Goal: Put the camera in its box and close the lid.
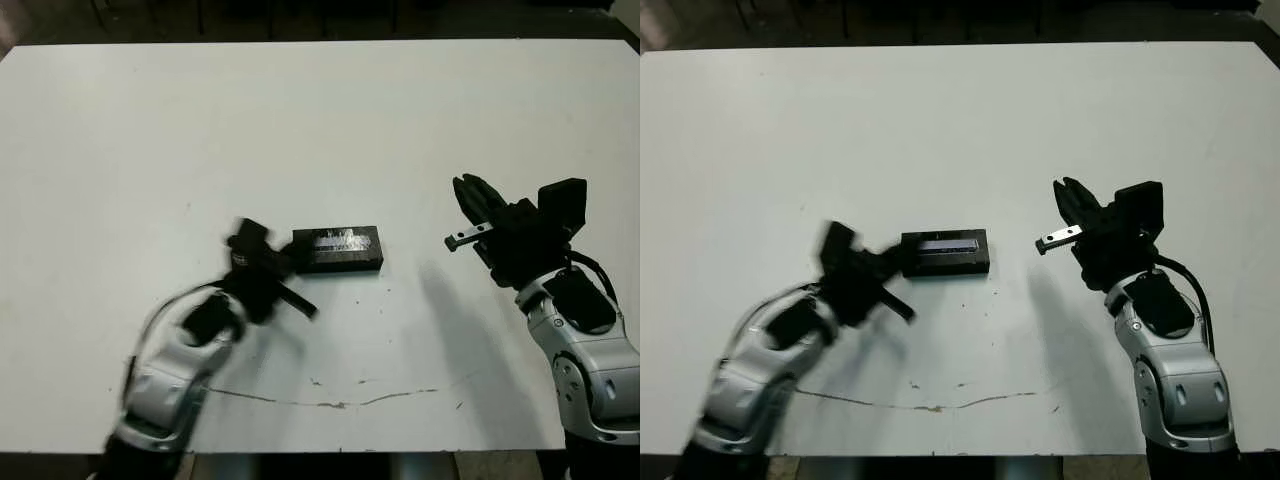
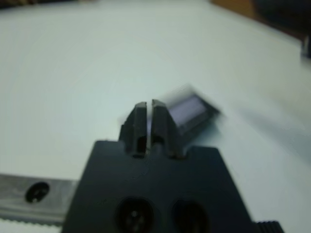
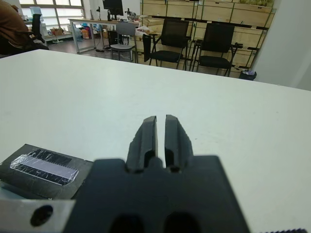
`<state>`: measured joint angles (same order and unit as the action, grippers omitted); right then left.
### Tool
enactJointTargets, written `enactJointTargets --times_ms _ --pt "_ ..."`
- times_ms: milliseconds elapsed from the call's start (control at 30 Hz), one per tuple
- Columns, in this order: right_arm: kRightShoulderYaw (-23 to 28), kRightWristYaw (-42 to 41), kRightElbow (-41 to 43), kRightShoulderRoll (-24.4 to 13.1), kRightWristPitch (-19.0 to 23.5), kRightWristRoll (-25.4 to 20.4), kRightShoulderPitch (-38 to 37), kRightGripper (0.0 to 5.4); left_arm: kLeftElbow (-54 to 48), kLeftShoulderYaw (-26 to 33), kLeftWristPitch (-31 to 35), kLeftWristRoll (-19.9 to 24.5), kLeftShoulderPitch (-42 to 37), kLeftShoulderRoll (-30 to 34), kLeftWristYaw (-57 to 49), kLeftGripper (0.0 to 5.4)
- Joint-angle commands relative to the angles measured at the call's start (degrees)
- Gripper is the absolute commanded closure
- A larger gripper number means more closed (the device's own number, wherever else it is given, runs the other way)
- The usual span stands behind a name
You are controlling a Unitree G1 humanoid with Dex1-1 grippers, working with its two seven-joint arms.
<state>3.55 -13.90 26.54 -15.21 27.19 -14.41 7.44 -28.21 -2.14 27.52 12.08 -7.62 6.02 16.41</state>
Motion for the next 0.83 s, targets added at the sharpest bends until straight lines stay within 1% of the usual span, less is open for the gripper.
enactJointTargets --times_ms 33,133,267,333,400,467,533,667,833 --pt "-0.5 0.7 -0.4 0.4 -0.7 1.0 -0.3 5.4 1.2 6.5 -5.1 1.2 -2.8 2.5 -0.3 5.37" --pt "-0.8 1.3 -0.9 0.9 -1.7 1.6 0.0 5.4 4.2 10.2 -9.3 0.7 -4.7 4.5 -0.8 5.37" --pt "-0.8 1.7 -2.4 1.8 -4.3 2.4 0.4 5.4 10.5 13.0 -13.7 0.0 -4.5 5.6 -2.0 5.37" --pt "-0.3 1.8 -3.0 2.5 -4.4 1.7 0.7 5.4 13.2 13.6 -14.8 0.8 -3.6 4.4 -3.1 5.37" --pt "-0.1 2.2 -4.0 3.5 -4.4 1.1 1.2 5.4 18.0 14.8 -18.4 2.3 -2.6 0.6 -5.2 5.37" --pt "-0.4 2.4 -4.7 4.1 -5.0 1.3 1.4 5.4 21.4 15.7 -21.2 3.1 -2.2 -2.6 -7.9 5.37" --pt "-0.7 2.2 -5.2 4.4 -5.8 1.6 1.4 5.4 22.7 15.9 -22.6 3.4 -2.0 -4.3 -9.4 5.37" --pt "-0.7 2.1 -6.0 5.1 -6.7 1.4 1.9 5.4 23.8 15.4 -24.9 3.8 -1.6 -5.5 -9.8 5.37" --pt "-0.7 2.9 -5.9 5.7 -6.2 1.6 2.0 5.4 23.4 15.1 -25.3 4.3 -1.2 -5.9 -9.8 5.37"
